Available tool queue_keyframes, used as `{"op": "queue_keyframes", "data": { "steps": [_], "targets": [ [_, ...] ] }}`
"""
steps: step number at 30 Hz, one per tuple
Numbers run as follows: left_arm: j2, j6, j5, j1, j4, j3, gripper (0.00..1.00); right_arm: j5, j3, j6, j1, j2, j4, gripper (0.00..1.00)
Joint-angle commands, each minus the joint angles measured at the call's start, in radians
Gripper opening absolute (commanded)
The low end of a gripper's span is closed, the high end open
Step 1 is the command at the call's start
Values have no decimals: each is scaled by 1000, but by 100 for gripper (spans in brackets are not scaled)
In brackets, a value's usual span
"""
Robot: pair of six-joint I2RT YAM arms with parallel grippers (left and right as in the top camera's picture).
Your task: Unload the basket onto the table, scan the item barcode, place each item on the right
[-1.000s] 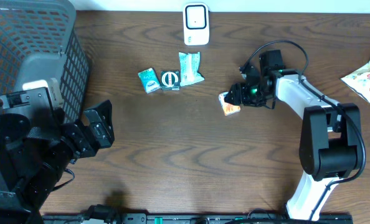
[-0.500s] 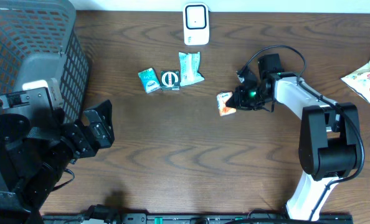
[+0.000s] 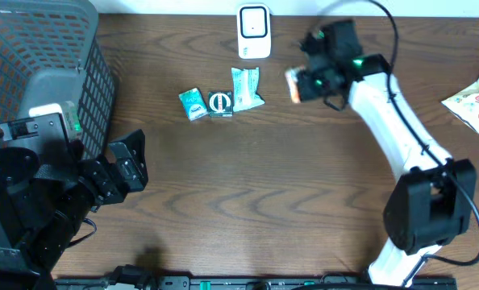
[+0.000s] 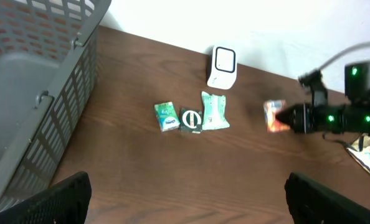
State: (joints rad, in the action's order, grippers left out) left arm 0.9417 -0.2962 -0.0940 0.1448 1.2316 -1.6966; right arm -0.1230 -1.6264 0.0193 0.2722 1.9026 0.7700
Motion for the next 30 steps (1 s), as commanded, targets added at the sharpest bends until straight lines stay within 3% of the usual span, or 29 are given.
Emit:
{"op": "queue_keyframes", "data": {
  "steps": [1,8,15,20,23,27,30],
  "targets": [
    [0,-9,13,-4,3,-7,98,322,-78,-158,103,-19,-42,1],
    [0,-9,13,-4,3,-7,97,376,-159,-264,169,26,-324,1],
    [0,-9,13,-4,3,-7,98,353,-553,-299,157,294,-220,1],
    [0,-9,13,-4,3,-7,98,423,-820,-477,156,505,-216,1],
    [0,-9,13,-4,3,-7,98,576,-860,-553,161,579,-307,1],
    [0,-9,13,-4,3,-7,98,588,-859,-720,175,636,-372,1],
    [0,-9,13,-4,3,-7,98,587,-859,-700,186,665,-373,1]
  ]
}}
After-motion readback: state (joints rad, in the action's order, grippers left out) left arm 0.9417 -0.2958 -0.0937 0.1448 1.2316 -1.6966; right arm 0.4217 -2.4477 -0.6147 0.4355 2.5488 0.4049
